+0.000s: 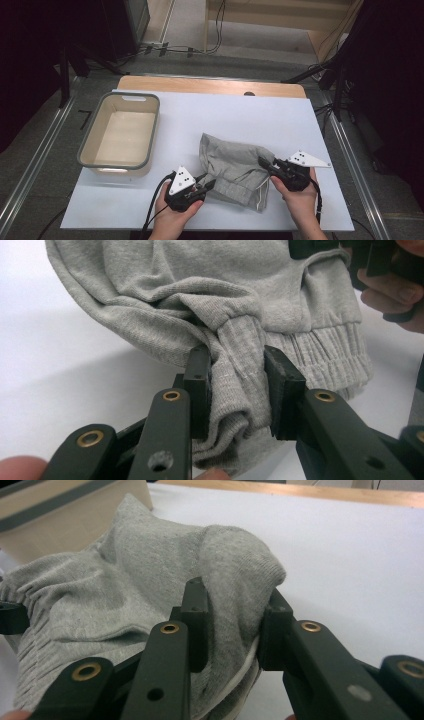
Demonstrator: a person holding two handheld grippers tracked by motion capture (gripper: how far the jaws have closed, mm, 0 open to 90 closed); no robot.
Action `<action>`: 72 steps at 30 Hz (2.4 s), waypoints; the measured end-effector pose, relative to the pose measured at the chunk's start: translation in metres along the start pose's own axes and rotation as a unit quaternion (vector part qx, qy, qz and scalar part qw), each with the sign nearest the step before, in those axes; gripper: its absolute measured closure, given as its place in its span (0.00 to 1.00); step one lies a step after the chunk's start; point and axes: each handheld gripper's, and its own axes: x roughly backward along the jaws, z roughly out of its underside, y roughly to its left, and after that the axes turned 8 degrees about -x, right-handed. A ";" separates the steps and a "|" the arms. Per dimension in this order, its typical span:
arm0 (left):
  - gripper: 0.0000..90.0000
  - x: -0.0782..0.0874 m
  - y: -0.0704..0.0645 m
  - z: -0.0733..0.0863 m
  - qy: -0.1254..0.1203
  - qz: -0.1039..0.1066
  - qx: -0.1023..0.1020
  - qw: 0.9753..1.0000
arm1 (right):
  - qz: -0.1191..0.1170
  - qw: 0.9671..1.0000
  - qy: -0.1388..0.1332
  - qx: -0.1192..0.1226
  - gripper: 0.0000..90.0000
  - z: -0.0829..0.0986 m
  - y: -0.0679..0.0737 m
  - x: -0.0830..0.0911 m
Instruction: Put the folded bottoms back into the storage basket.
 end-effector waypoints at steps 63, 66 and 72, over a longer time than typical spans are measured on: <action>0.77 0.135 0.099 -0.044 -0.131 -0.127 0.020 0.983 | -0.072 0.994 -0.057 0.060 0.76 -0.134 0.115 -0.099; 0.77 0.140 0.103 -0.044 -0.134 -0.133 0.021 0.982 | -0.075 0.994 -0.057 0.060 0.76 -0.138 0.121 -0.104; 0.77 0.151 0.112 -0.043 -0.143 -0.144 0.028 0.979 | -0.082 0.993 -0.058 0.065 0.76 -0.145 0.132 -0.115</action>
